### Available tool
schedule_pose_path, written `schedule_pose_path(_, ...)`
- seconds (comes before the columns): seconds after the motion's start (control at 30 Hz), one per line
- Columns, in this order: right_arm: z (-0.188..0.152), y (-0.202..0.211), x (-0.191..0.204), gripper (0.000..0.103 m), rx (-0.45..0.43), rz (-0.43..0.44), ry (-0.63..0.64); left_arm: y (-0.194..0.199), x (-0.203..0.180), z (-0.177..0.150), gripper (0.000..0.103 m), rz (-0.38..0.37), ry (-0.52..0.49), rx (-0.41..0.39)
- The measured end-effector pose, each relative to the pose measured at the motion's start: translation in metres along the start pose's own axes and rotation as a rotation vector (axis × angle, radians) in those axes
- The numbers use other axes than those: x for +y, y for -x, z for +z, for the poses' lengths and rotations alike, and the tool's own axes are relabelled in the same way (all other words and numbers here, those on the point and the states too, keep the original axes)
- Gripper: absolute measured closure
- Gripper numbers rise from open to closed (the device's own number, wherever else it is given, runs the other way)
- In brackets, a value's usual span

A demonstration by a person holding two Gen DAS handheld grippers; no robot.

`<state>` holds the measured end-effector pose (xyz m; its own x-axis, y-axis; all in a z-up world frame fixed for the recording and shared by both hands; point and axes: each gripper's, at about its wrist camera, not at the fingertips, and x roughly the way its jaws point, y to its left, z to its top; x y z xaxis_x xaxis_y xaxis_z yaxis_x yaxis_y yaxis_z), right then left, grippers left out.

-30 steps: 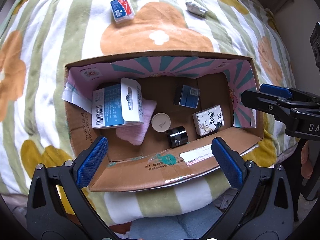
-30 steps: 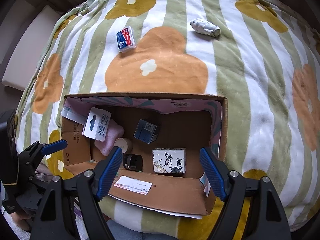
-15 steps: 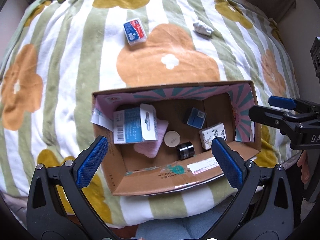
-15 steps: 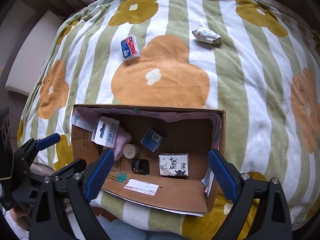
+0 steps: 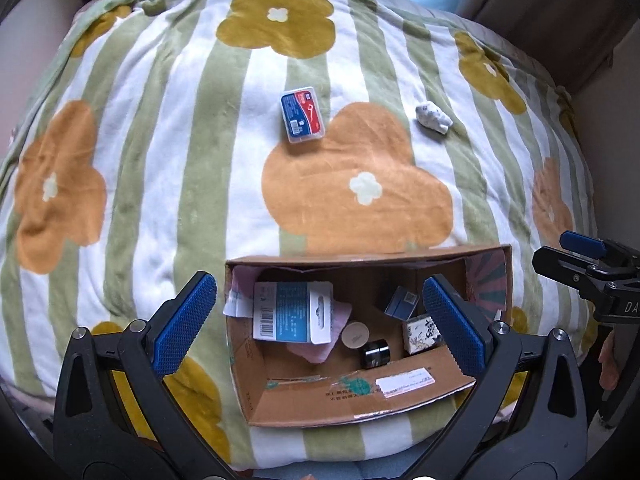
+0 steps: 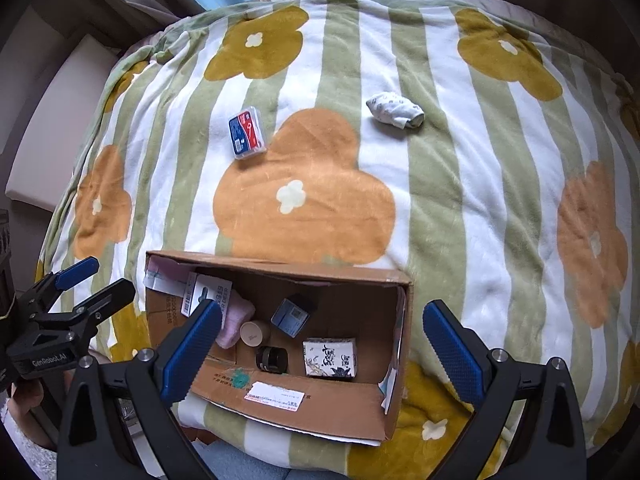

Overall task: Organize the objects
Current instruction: 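Reach to the floss box with the left tool while the right tool reaches the white cloth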

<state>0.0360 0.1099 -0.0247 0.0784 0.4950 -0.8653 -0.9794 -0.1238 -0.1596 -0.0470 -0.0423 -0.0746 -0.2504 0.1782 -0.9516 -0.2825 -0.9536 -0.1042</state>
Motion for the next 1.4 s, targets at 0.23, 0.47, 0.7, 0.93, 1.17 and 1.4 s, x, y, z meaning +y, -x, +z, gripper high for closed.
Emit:
schedule_pose_path(0.23,0.043,0.001,-0.013,0.002,-0.023,-0.029,-0.018,-0.019,0.006,0.041,0.0,0.026,0.024,-0.005)
schedule_pose_path(0.47,0.088,-0.014,-0.027,0.002,-0.041,-0.031,-0.036,-0.053,0.011,0.081,0.0,0.022,0.047,0.021)
schedule_pose_path(0.7,0.131,-0.042,-0.041,0.002,-0.036,-0.038,-0.072,-0.093,0.012,0.12,0.0,0.021,0.058,0.049)
schedule_pose_path(0.93,0.168,-0.086,-0.063,0.002,-0.008,-0.075,-0.118,-0.141,0.015,0.15,0.0,0.009,0.088,0.076)
schedule_pose_path(1.17,0.186,-0.13,-0.084,0.002,0.044,-0.123,-0.174,-0.184,0.02,0.165,0.0,0.015,0.097,0.115)
schedule_pose_path(1.4,0.194,-0.169,-0.1,0.002,0.093,-0.138,-0.234,-0.215,0.023,0.171,0.0,0.026,0.101,0.145)
